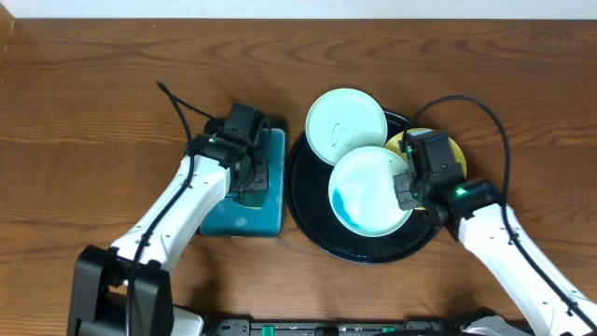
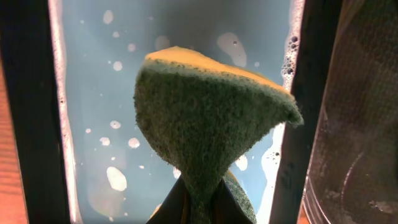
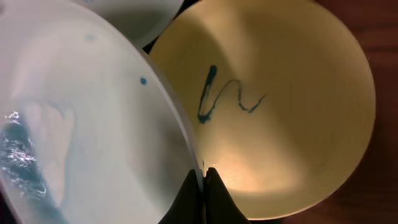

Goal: Clean dirty plates on tray and stack at the side
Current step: 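Lift the cleaned pale green plate with the right gripper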

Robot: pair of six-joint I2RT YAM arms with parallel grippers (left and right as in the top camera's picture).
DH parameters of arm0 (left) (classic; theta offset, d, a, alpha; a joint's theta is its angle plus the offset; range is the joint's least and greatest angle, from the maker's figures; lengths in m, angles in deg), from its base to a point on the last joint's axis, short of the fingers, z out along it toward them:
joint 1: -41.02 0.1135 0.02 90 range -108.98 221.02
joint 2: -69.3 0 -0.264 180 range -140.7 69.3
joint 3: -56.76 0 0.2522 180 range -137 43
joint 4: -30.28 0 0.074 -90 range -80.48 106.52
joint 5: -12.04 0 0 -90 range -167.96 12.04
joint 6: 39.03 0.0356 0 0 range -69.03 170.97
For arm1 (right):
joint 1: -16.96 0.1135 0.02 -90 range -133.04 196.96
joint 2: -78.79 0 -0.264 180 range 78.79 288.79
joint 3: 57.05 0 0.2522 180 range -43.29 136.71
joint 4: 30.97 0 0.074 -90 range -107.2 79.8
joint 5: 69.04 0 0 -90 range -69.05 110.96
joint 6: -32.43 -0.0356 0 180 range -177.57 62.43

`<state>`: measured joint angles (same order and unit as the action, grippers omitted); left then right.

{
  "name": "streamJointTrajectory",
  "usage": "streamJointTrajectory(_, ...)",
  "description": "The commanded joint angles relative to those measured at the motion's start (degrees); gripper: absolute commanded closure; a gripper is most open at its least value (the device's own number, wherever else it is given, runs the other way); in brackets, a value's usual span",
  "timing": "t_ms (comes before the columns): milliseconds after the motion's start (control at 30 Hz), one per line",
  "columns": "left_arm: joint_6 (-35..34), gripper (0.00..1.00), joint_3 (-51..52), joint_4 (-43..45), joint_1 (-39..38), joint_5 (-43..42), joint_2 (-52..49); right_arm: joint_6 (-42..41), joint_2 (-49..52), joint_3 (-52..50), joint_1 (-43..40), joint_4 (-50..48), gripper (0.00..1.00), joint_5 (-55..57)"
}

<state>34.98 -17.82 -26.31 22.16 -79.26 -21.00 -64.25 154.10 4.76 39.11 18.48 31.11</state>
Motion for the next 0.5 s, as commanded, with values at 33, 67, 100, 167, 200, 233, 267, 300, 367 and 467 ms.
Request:
streamJointTrajectory(33,3.3,0.92,0.7,0.9,0.2,0.5,-1.6,0.6,-0.8,3.3,5.7,0.0,0.99,13.4)
streamJointTrajectory(67,3.3,0.92,0.7,1.0,0.2,0.5,-1.9,1.2,-0.8,3.7,8.0,-0.2,0.99,17.5)
streamJointTrajectory(100,3.3,0.92,0.7,1.2,0.2,0.5,-2.3,2.5,-0.8,3.8,10.1,-0.7,0.99,21.0)
streamJointTrajectory(167,3.3,0.92,0.7,1.5,0.2,0.5,-3.0,5.3,-0.8,3.8,13.6,-1.7,0.99,27.0)
streamJointTrajectory(200,3.3,0.92,0.7,1.5,0.2,0.5,-3.3,6.6,-0.8,3.8,15.4,-2.3,0.99,30.1)
streamJointTrajectory(233,3.3,0.92,0.7,1.5,0.2,0.5,-3.6,7.8,-0.8,3.8,17.1,-3.0,0.99,32.9)
streamJointTrajectory(267,3.3,0.92,0.7,1.5,0.2,0.5,-3.9,9.3,-0.8,3.8,18.9,-3.9,0.99,35.7)
streamJointTrajectory(300,3.3,0.92,0.7,1.6,0.2,0.5,-4.2,11.0,-0.8,3.8,20.9,-5.1,0.99,38.3)
streamJointTrajectory(367,3.3,0.92,0.7,1.6,0.2,0.5,-4.5,13.6,-0.8,3.8,23.8,-6.8,0.99,41.6)
streamJointTrajectory(467,3.3,0.92,0.7,1.9,0.2,0.5,-4.5,17.0,-0.8,3.8,28.3,-9.0,0.99,46.5)
